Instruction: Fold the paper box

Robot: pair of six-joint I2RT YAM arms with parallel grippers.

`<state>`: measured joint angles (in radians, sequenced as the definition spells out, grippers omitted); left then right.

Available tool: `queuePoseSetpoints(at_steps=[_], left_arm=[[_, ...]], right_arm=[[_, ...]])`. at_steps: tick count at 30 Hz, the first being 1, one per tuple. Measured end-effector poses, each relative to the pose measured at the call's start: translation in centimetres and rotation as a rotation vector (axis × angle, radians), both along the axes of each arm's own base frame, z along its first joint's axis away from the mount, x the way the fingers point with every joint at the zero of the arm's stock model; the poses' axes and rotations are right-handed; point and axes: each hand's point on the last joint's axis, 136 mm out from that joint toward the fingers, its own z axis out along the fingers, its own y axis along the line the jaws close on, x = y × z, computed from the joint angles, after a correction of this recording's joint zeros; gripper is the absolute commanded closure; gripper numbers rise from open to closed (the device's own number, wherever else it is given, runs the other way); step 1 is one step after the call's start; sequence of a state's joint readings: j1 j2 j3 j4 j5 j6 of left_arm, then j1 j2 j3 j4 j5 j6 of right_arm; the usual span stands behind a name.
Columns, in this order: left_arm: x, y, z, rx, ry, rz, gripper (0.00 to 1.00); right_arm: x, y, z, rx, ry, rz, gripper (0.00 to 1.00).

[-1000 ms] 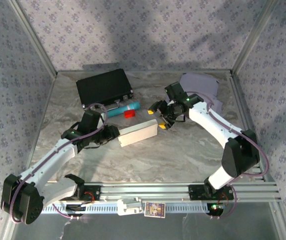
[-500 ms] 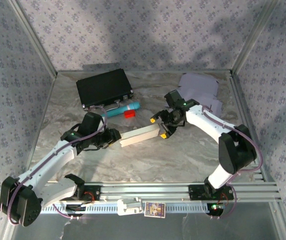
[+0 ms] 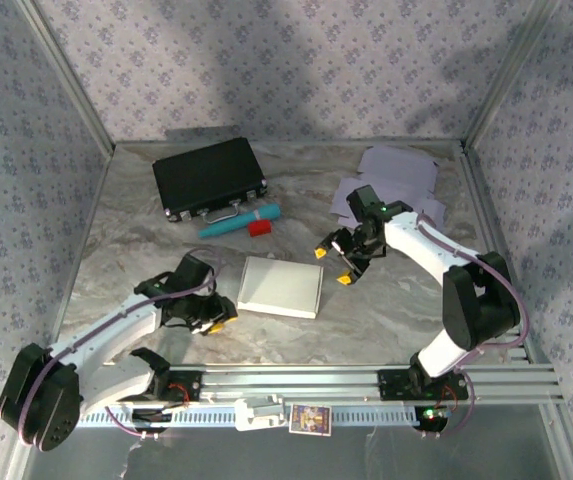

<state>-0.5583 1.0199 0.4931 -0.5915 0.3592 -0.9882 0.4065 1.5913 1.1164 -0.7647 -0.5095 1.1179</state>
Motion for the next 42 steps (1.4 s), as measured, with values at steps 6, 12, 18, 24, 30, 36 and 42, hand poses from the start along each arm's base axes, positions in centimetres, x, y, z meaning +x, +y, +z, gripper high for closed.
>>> queuePoseSetpoints(at_steps=[6, 12, 18, 24, 30, 36, 42], left_arm=[[2.7, 0.1, 3.6, -0.029, -0.092, 0.078, 0.57], [6.2, -0.5, 7.3, -0.094, -0.166, 0.167, 0.57], [7.1, 0.5, 8.1, -0.093, -0.168, 0.226, 0.58], [7.1, 3.0, 9.9, -0.067, -0.218, 0.308, 0.59], [6.6, 4.7, 11.2, -0.049, -0.271, 0.352, 0.60], [6.3, 5.2, 11.8, -0.031, -0.306, 0.333, 0.59], [7.7, 4.5, 13.6, -0.060, -0.364, 0.316, 0.59]], right_arm=[[-0.9, -0.1, -1.6, -0.024, 0.000, 0.075, 0.37], [-2.8, 2.6, -6.1, -0.064, 0.023, 0.293, 0.36], [-1.7, 7.1, -6.1, -0.023, -0.076, 0.441, 0.46], [1.7, 13.8, -6.1, 0.060, -0.121, 0.433, 0.51], [3.1, 21.7, -5.9, 0.165, -0.092, 0.329, 0.56], [5.0, 28.5, -4.6, 0.230, -0.116, 0.294, 0.49], [5.2, 22.4, -3.1, 0.100, -0.127, 0.240, 0.46]])
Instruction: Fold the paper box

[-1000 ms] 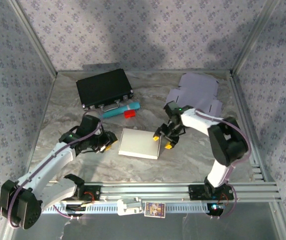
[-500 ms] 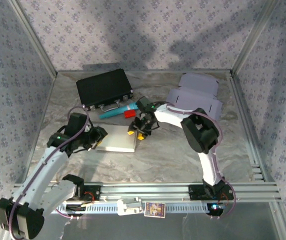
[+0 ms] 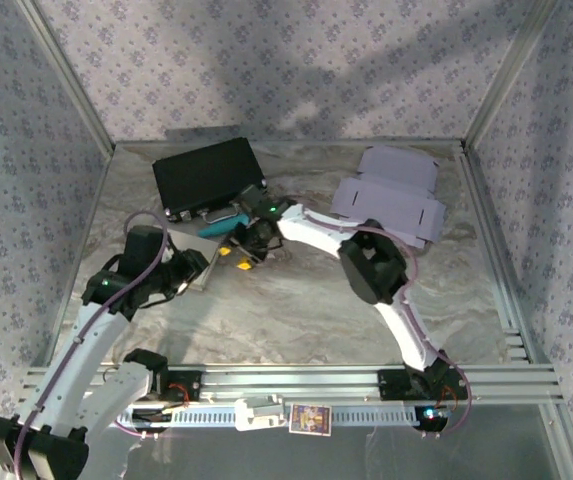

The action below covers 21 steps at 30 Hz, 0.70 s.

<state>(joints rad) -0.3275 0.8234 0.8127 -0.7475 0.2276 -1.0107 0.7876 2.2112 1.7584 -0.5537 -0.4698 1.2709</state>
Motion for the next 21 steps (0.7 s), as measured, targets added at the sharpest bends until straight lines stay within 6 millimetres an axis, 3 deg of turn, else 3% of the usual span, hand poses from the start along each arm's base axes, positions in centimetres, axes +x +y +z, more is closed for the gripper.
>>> queuePoseSetpoints(at_steps=[2, 4, 7, 10, 12, 15, 18, 21], left_arm=[[1.0, -0.8, 0.4, -0.006, -0.008, -0.019, 0.59], [2.4, -2.3, 1.0, -0.005, -0.017, -0.064, 0.59], [4.7, -5.4, 1.5, -0.003, -0.035, -0.147, 0.60], [7.1, -9.0, 1.2, -0.001, -0.042, -0.229, 0.60], [8.7, -11.5, 0.4, 0.004, -0.039, -0.279, 0.61], [10.7, -14.6, -0.6, 0.004, -0.028, -0.332, 0.62], [12.3, -17.1, -1.0, 0.001, -0.035, -0.375, 0.62], [13.5, -18.9, -0.7, -0.012, -0.056, -0.401, 0.62]], right_arm=[[0.6, -4.8, 1.2, -0.058, -0.018, -0.050, 0.45], [2.7, -10.3, 3.6, -0.098, -0.074, -0.115, 0.46], [7.5, -19.1, 8.0, -0.129, -0.207, -0.237, 0.47], [11.6, -28.7, 9.7, -0.215, -0.293, -0.363, 0.49], [13.5, -33.8, 8.8, -0.284, -0.287, -0.409, 0.49], [16.3, -38.6, 5.0, -0.358, -0.228, -0.429, 0.49], [17.3, -40.7, 0.3, -0.411, -0.132, -0.409, 0.49], [16.4, -40.8, -3.8, -0.439, -0.025, -0.364, 0.49]])
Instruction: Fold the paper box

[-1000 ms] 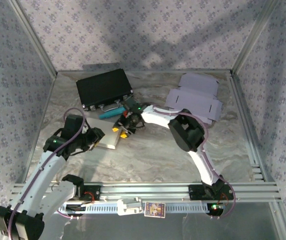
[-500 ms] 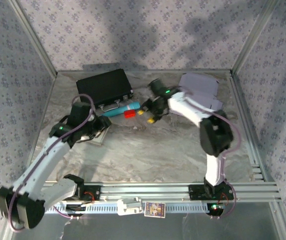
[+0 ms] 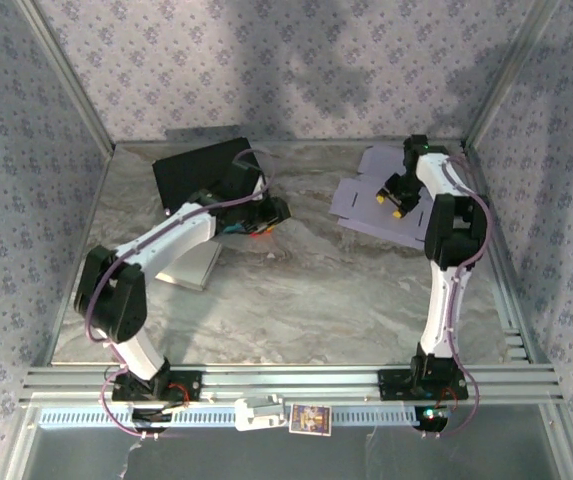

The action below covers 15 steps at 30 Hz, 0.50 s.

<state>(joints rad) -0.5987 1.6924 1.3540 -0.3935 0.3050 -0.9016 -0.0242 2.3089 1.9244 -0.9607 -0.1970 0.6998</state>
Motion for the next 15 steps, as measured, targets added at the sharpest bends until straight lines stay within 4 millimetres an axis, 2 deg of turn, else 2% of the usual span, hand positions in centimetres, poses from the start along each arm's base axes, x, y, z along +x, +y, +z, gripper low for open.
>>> queuePoseSetpoints(at_steps=[1, 5, 7, 10, 15], left_arm=[[0.2, -0.4, 0.1, -0.005, -0.005, -0.007, 0.62], [0.4, -0.9, 0.2, -0.012, -0.014, -0.015, 0.61], [0.4, -0.9, 0.2, -0.009, -0.016, -0.018, 0.61], [0.3, -0.8, -0.2, 0.000, -0.015, -0.025, 0.60], [-2.2, 1.0, -3.8, 0.054, 0.060, -0.028, 0.58]], right_arm=[[-0.5, 0.2, -0.7, -0.002, 0.028, 0.010, 0.49], [-1.9, 2.2, -0.4, 0.010, 0.039, 0.053, 0.49], [-4.3, 4.1, -0.9, 0.022, 0.080, 0.086, 0.49], [-7.6, 7.4, -0.6, 0.049, 0.101, 0.125, 0.49], [-14.0, 12.5, -0.4, 0.062, 0.166, 0.204, 0.50]])
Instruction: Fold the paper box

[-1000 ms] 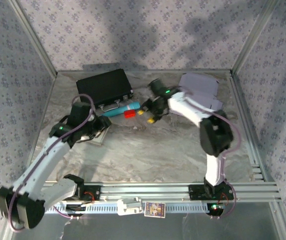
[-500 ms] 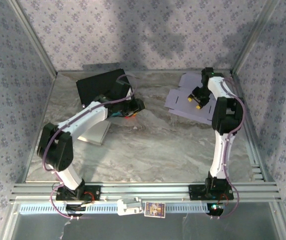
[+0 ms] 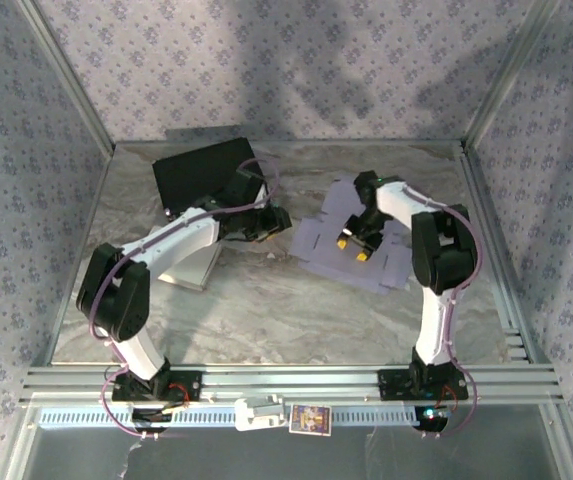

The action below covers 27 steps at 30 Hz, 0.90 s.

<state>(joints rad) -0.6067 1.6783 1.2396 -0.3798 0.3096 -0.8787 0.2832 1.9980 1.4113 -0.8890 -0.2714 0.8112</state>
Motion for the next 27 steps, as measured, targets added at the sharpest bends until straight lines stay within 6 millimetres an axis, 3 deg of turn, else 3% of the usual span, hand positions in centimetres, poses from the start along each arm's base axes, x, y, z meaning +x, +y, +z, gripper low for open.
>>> queuePoseSetpoints(at_steps=[3, 5, 10, 13, 17, 22, 27], left_arm=[[-2.1, 1.5, -2.1, 0.040, 0.052, 0.003, 0.56], [-2.9, 2.3, -2.6, 0.059, 0.066, 0.002, 0.54], [-2.3, 3.3, -2.4, 0.097, 0.047, -0.032, 0.54], [0.1, 2.3, -1.4, 0.123, 0.009, -0.082, 0.54], [2.7, -0.1, -1.3, 0.124, -0.030, -0.139, 0.54], [2.2, -2.3, -4.3, 0.150, 0.043, -0.183, 0.58], [1.7, -3.7, -6.5, 0.186, 0.087, -0.192, 0.62]], right_arm=[[-2.0, 1.7, 1.6, 0.002, -0.018, 0.035, 0.49], [-2.2, 1.6, 3.3, 0.001, -0.062, 0.037, 0.49], [-0.4, -2.2, 9.6, -0.013, -0.268, -0.025, 0.49], [-0.1, -5.0, 11.8, -0.020, -0.361, -0.058, 0.49], [-1.0, -9.0, 10.9, -0.033, -0.382, -0.109, 0.48], [-2.3, -14.9, 7.7, -0.033, -0.354, -0.221, 0.45], [-0.9, -18.5, 5.6, 0.013, -0.372, -0.286, 0.43]])
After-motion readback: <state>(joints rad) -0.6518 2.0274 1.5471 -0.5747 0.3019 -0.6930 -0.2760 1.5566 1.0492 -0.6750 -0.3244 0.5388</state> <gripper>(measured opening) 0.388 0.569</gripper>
